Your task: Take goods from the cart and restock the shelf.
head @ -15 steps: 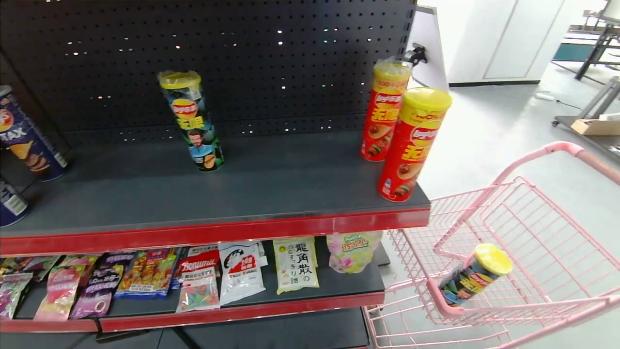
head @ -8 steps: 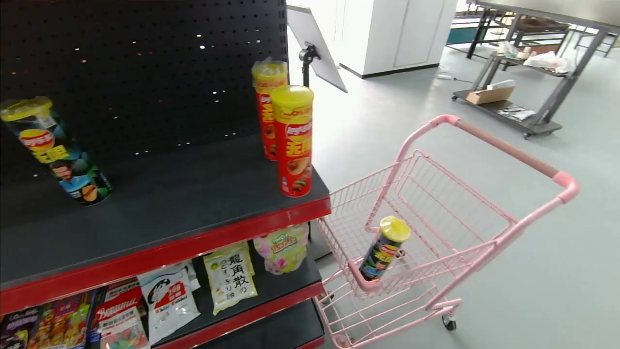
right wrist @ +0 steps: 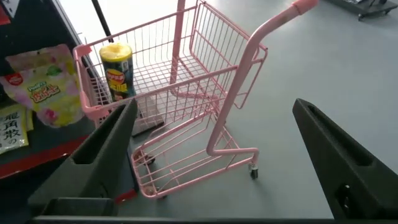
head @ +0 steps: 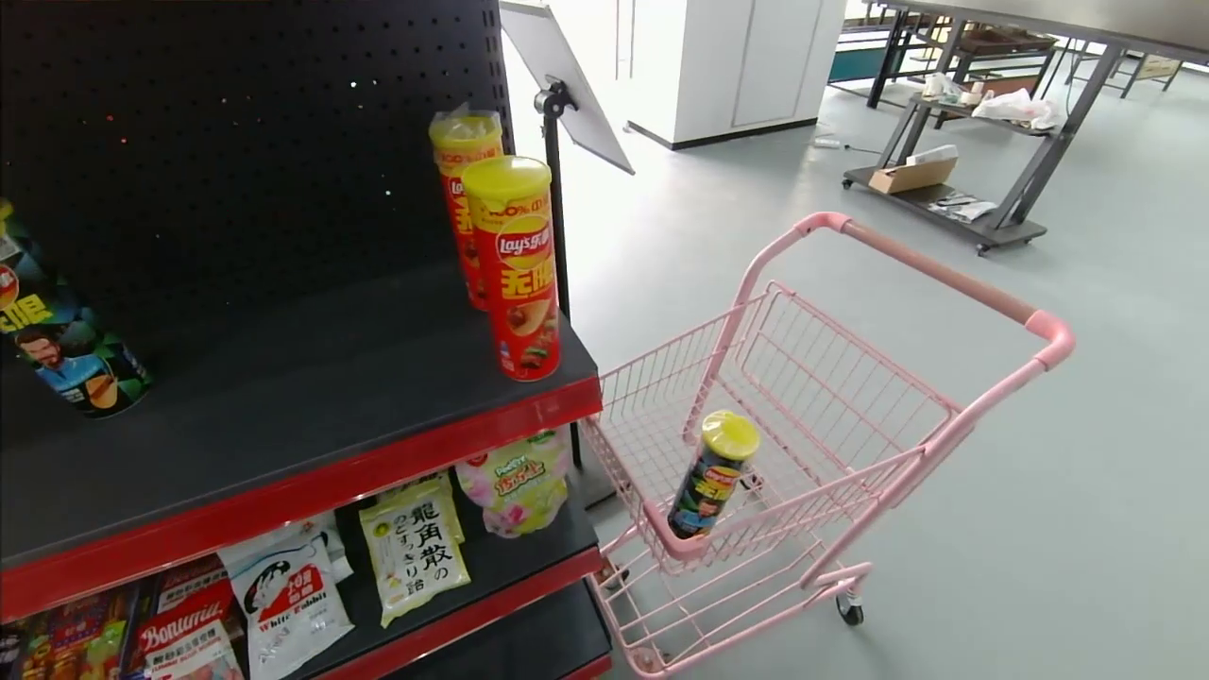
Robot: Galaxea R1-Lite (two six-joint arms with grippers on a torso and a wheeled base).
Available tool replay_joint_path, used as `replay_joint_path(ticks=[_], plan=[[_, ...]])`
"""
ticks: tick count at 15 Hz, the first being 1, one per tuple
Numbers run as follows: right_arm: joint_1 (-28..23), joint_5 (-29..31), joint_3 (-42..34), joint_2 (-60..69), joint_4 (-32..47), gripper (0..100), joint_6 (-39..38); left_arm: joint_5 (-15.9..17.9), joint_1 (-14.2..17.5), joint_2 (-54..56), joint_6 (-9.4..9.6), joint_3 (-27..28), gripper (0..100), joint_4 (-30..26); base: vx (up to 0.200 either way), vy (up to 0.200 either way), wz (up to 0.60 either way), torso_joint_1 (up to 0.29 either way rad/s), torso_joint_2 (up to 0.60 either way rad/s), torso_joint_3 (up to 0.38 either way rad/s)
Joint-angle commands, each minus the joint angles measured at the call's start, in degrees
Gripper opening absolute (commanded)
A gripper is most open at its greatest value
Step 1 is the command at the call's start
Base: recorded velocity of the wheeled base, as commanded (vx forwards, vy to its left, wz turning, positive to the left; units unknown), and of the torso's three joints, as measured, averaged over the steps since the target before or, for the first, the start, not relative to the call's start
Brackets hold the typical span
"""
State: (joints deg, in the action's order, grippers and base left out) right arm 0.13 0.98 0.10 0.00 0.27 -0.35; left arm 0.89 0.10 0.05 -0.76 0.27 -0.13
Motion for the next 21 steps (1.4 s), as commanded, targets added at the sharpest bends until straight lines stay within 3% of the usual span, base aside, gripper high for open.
replay_joint_path(ticks=[1,17,21], plan=[[0.04,-0.01,-0.01,0.00,0.00,100,0.00,-0.01,0.08,-0.05,-0.04,0.00,100,0.05,0.000,0.000,0.00,-0.129,0.35,0.207],[0.13,0.08,-0.01,0.00,0.00,100,0.27,-0.01,-0.01,-0.05,-0.04,0.00,100,0.05,0.000,0.000,0.00,-0.157,0.48,0.314],[0.13,-0.10,0.08,0.00,0.08,100,0.44,-0.01,-0.01,-0.05,-0.04,0.00,100,0.05,0.000,0.000,0.00,-0.036,0.16,0.118]])
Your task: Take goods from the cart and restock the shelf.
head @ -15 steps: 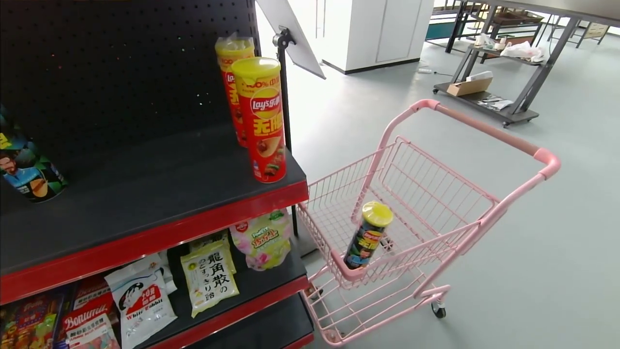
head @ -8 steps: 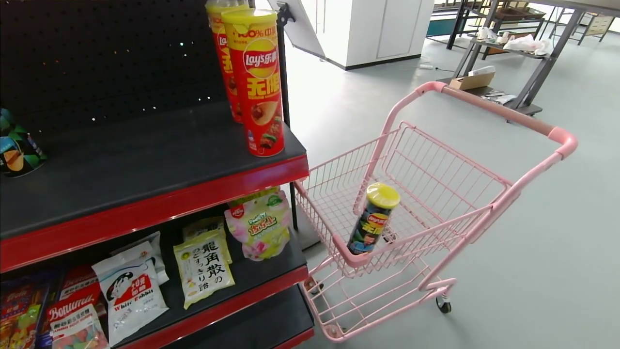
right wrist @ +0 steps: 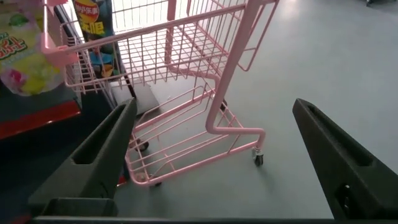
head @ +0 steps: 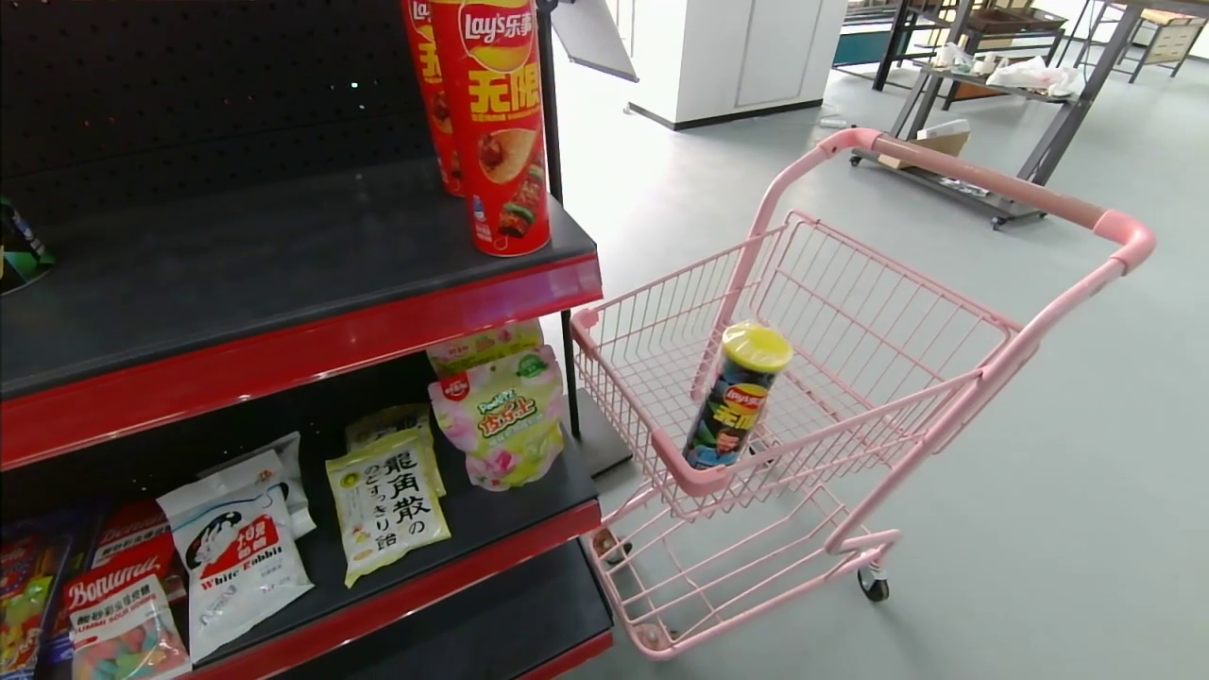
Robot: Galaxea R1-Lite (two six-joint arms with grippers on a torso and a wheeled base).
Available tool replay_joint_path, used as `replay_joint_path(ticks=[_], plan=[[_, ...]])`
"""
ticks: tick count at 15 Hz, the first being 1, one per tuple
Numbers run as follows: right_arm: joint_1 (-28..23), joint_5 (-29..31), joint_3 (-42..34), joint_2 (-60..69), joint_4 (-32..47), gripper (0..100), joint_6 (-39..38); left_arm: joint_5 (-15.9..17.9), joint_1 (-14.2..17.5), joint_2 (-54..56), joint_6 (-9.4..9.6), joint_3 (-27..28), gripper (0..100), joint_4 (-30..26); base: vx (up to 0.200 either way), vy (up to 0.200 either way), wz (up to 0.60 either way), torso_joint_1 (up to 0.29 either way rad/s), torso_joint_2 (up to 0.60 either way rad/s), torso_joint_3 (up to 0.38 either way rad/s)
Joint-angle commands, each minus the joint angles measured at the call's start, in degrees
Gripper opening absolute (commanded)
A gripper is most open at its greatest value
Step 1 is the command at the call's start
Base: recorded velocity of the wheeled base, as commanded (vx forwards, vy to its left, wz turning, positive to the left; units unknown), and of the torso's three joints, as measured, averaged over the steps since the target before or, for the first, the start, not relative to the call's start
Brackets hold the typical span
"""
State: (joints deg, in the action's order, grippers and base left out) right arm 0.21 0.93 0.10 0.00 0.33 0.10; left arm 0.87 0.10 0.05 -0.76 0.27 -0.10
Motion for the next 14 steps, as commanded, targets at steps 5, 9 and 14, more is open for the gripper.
replay_joint_path(ticks=[5,9,14], plan=[[2.78,-3.74,37.78,-36.65,0.02,100,-15.48,0.01,0.08,-0.05,0.05,0.00,100,0.01,0.000,0.000,0.00,0.000,0.00,0.000],[5.42,-14.02,42.53,-62.14,-15.97,100,-12.40,0.01,-0.01,-0.05,0.05,0.00,100,0.01,0.000,0.000,0.00,0.000,0.00,0.000],[7.97,-22.90,33.83,-81.65,-30.48,100,-1.94,0.01,0.08,-0.05,0.05,0.00,100,0.01,0.000,0.000,0.00,0.000,0.00,0.000]])
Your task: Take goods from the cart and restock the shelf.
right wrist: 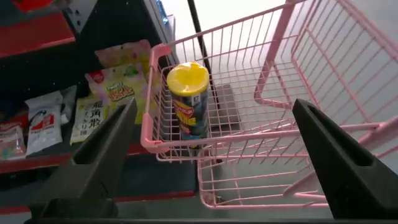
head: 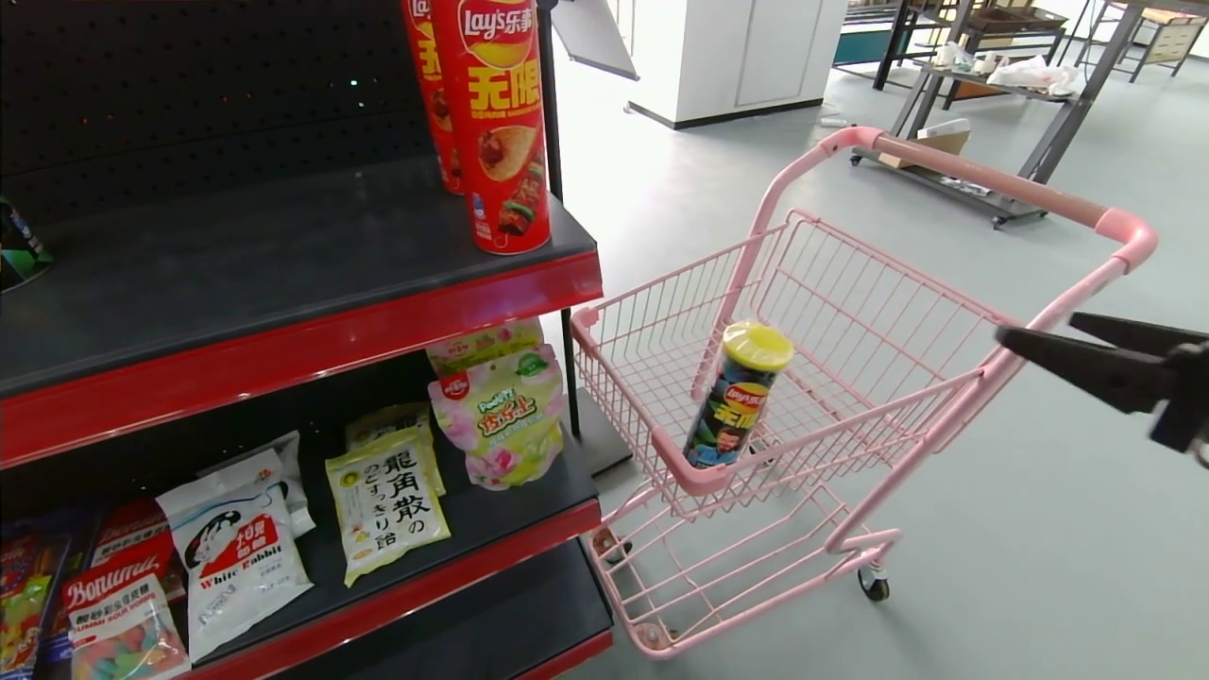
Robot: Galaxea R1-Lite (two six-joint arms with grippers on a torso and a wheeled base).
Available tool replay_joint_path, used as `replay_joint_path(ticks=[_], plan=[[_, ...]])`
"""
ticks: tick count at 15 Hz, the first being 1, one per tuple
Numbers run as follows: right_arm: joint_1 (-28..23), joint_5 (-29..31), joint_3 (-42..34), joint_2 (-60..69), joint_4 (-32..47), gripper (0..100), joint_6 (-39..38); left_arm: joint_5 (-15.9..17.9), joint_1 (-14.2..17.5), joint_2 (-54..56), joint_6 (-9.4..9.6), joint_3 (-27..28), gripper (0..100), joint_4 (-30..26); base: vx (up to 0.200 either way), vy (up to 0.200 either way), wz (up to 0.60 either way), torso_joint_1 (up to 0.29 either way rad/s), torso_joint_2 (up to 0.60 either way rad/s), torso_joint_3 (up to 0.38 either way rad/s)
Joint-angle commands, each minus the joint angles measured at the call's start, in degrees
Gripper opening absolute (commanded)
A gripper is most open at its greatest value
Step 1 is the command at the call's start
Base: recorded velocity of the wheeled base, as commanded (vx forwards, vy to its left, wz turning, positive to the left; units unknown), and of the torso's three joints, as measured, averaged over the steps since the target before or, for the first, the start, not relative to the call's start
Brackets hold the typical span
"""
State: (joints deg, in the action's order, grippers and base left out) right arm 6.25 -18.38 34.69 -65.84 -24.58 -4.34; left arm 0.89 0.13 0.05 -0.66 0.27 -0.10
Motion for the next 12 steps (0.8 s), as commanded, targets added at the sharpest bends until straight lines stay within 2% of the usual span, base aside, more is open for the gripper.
replay_joint_path(ticks=[1,5,7,12], plan=[[2.45,-6.84,-1.74,-21.70,-11.20,100,2.67,-0.01,0.04,-0.05,-0.04,0.00,100,0.01,0.000,0.000,0.00,0.000,0.00,0.000],[2.45,-11.32,-1.47,-32.86,-23.24,100,8.29,-0.01,0.04,-0.05,-0.04,0.00,100,0.01,0.000,0.000,0.00,0.000,0.00,0.000],[3.06,-11.50,-0.68,-36.46,-24.64,100,10.93,-0.01,0.04,-0.05,-0.04,0.00,100,0.01,0.000,0.000,0.00,0.000,0.00,0.000],[6.14,-11.59,5.91,-42.35,-25.17,100,10.93,-0.01,0.04,-0.05,-0.04,0.00,100,0.01,0.000,0.000,0.00,0.000,0.00,0.000]])
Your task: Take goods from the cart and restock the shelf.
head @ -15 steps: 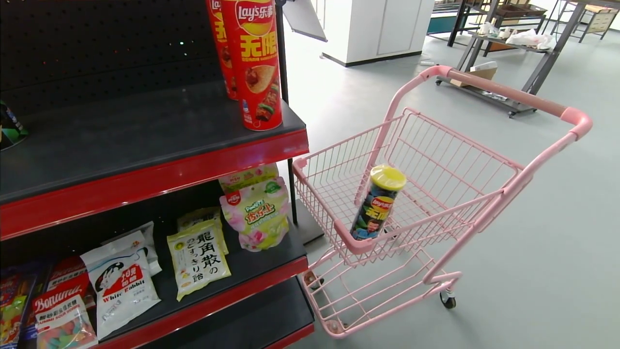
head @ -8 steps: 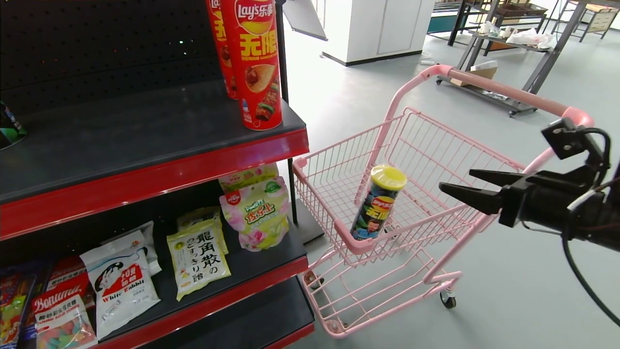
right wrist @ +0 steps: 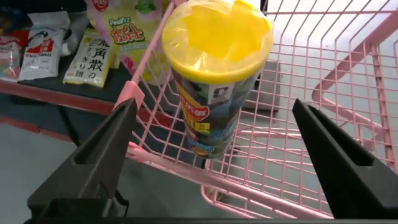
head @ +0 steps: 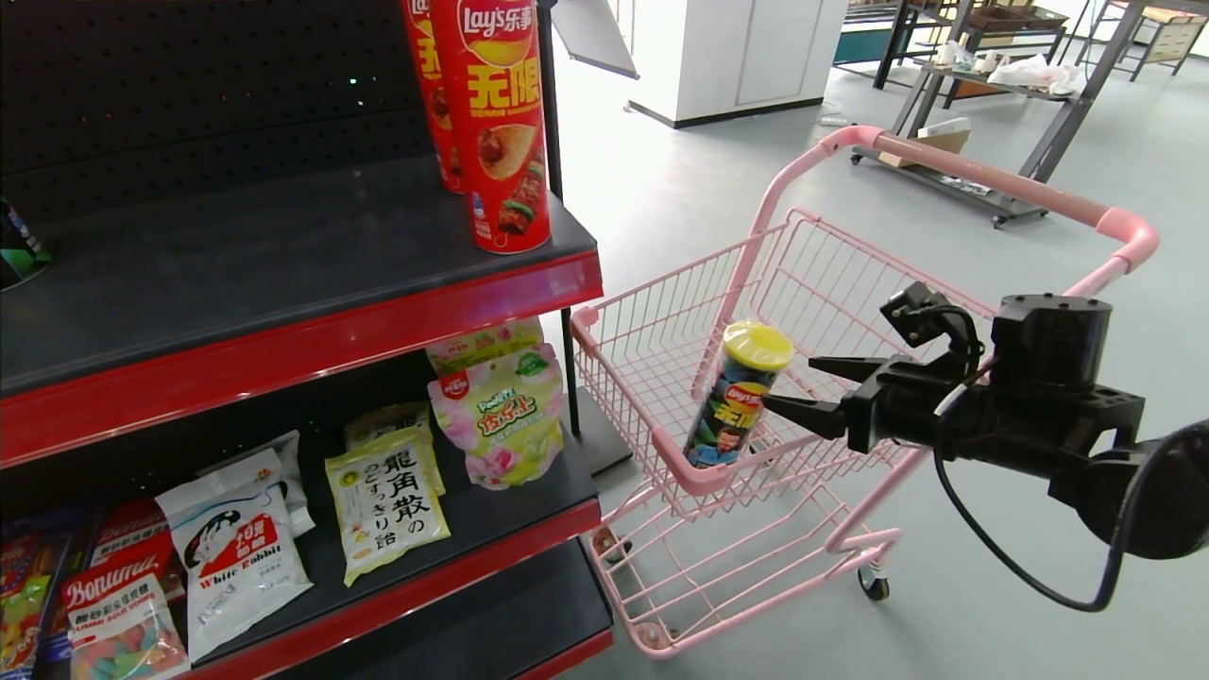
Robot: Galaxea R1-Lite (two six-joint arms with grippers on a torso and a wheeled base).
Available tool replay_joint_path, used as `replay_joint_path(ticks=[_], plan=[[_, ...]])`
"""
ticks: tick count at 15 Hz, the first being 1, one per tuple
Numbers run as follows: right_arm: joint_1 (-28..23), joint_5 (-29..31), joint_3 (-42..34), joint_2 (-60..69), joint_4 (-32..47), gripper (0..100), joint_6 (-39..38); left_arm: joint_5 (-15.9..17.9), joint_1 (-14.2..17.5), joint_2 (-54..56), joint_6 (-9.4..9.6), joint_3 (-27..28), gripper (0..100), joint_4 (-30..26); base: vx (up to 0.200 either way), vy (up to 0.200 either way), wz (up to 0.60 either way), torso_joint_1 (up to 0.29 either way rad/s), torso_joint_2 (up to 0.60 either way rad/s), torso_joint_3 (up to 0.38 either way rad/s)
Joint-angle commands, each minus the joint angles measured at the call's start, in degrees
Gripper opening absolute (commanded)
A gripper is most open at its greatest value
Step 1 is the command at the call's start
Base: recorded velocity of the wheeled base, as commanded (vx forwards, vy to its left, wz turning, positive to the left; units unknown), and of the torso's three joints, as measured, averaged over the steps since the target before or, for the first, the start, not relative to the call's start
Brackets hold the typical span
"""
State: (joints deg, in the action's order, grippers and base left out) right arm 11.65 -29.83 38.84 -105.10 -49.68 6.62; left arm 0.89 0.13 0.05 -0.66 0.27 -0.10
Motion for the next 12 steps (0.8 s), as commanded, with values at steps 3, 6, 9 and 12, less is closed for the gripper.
replay_joint_path(ticks=[3,6,9,12], plan=[[0.91,-0.40,2.65,-5.21,-0.07,100,-0.29,-0.01,0.04,-0.05,-0.04,0.00,100,0.01,0.000,0.000,0.00,0.000,0.00,0.000],[1.09,-2.25,4.67,-6.97,-0.07,100,-0.29,-0.10,0.04,-0.05,0.04,0.00,100,0.01,0.000,0.000,0.00,0.000,0.00,0.000],[0.91,-3.48,8.53,-10.48,-0.07,100,-0.29,-0.10,-0.05,-0.05,0.04,0.00,100,0.01,0.000,0.000,0.00,0.000,0.00,0.000],[0.74,-7.26,12.14,-13.12,-0.07,100,-0.29,-0.10,0.04,-0.05,0.04,0.00,100,0.01,0.000,0.000,0.00,0.000,0.00,0.000]])
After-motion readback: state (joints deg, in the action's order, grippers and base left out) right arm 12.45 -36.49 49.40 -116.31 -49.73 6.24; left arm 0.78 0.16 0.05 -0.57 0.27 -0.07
